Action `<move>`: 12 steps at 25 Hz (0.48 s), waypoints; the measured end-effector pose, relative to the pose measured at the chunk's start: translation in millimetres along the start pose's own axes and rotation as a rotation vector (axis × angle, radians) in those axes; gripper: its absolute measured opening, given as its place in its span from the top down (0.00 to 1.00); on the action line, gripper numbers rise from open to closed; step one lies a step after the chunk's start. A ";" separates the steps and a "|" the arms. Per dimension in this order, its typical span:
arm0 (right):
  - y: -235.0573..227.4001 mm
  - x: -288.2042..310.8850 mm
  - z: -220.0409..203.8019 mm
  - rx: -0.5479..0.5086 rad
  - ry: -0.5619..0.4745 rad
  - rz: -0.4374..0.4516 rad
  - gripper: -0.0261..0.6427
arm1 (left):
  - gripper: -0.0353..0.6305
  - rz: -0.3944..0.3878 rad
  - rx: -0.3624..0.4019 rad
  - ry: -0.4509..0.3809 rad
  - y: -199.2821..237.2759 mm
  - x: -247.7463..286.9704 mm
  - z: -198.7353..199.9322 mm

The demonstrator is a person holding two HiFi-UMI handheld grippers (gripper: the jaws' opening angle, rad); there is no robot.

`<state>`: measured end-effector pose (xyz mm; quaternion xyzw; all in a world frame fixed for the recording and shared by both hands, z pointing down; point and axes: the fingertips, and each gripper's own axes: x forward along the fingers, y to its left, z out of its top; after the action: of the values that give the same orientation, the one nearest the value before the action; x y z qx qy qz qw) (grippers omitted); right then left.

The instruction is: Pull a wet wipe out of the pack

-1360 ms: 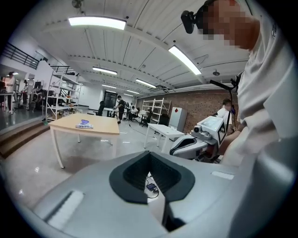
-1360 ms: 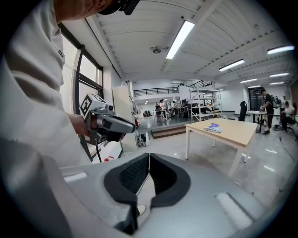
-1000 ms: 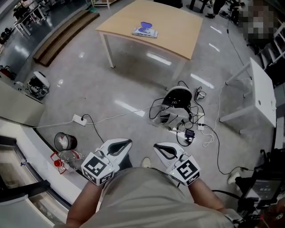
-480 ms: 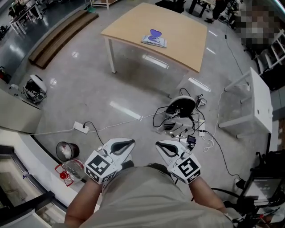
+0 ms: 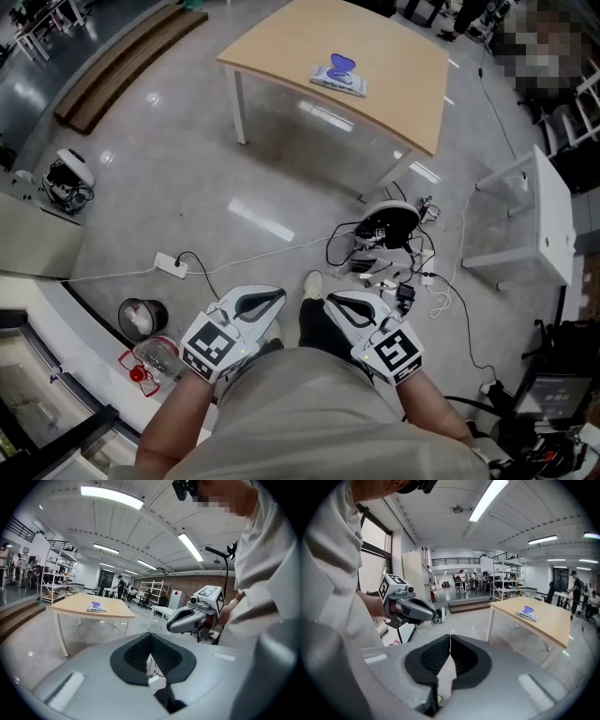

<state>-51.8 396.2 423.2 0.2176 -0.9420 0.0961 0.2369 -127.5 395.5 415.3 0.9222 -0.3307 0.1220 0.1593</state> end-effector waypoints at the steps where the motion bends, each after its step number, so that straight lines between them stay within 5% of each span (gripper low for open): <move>1: -9.1 3.6 1.3 -0.001 -0.001 0.002 0.95 | 0.94 0.005 0.001 0.006 7.5 5.4 2.0; 12: -173.8 48.5 46.4 -0.035 -0.081 0.036 0.95 | 0.94 0.053 0.061 0.031 106.6 114.3 78.6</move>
<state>-29.9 211.2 420.1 0.2003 -0.9561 0.0750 0.2005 -101.4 222.8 403.5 0.9154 -0.3489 0.1503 0.1330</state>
